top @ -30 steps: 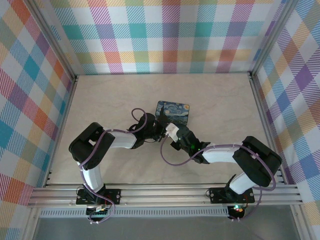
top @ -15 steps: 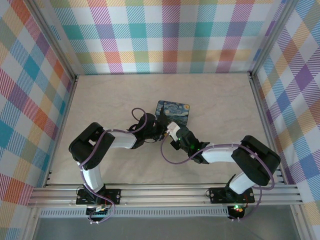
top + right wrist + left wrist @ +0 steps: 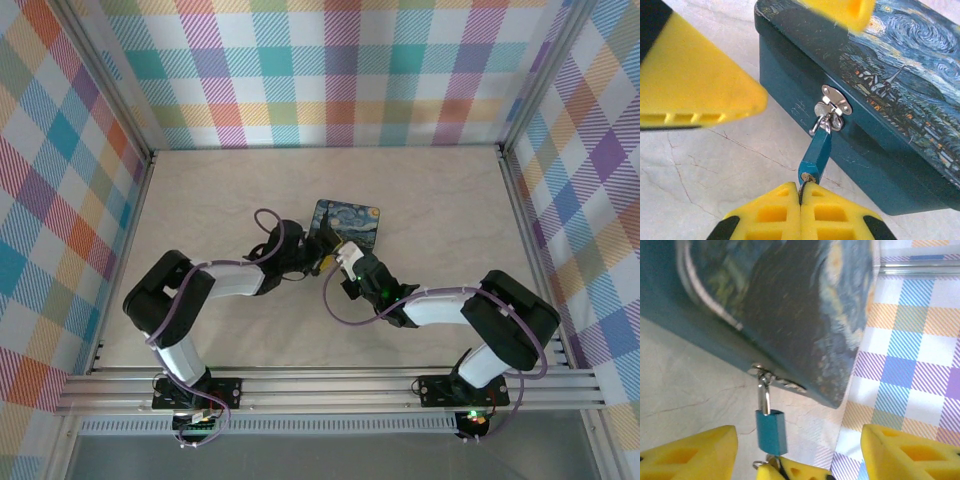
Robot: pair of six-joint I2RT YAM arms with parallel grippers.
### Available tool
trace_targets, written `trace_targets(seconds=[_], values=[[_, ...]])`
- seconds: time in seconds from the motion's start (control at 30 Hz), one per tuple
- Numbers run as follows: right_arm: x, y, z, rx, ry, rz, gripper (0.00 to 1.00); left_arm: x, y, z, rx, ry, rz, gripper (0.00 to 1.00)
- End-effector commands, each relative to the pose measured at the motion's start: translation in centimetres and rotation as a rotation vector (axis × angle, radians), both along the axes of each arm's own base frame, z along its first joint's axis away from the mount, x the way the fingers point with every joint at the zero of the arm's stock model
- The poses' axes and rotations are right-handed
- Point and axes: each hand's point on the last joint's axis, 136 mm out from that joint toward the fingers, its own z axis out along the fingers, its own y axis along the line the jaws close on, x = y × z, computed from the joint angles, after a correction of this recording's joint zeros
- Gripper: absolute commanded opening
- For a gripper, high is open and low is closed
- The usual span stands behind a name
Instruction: Unlock a padlock with a key
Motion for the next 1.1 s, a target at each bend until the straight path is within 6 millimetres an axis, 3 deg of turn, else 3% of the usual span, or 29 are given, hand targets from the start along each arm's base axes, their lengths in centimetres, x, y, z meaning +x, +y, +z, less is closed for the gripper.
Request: trace_targets(seconds=[0.0,0.2,0.43,0.7,1.07], values=[[-0.3,0.1,0.6,0.124,0.056,-0.027,0.00,-0.5,1.6,0.3,0.057,-0.025,-0.004,0.69],[-0.4,-0.6,1.0,0.284,0.134,-0.076,0.00,-0.6,4.0,0.5,0.108,-0.039,0.029,0.71],[-0.2,-1.8,1.6,0.502,0.236,-0.122,0.00,-1.0,5.3,1.3,0.172,-0.072,0.032,0.72],[-0.2,-3.6,0.6,0.615,0.349,-0.191,0.00,-1.3,6.7,2.0,0.246,-0.104,0.041,0.74],[-0.1,-4.9,-1.6,0.706,0.488,-0.287,0.00,-1.4,7.0,2.3,0.280,-0.109,0.031,0.75]])
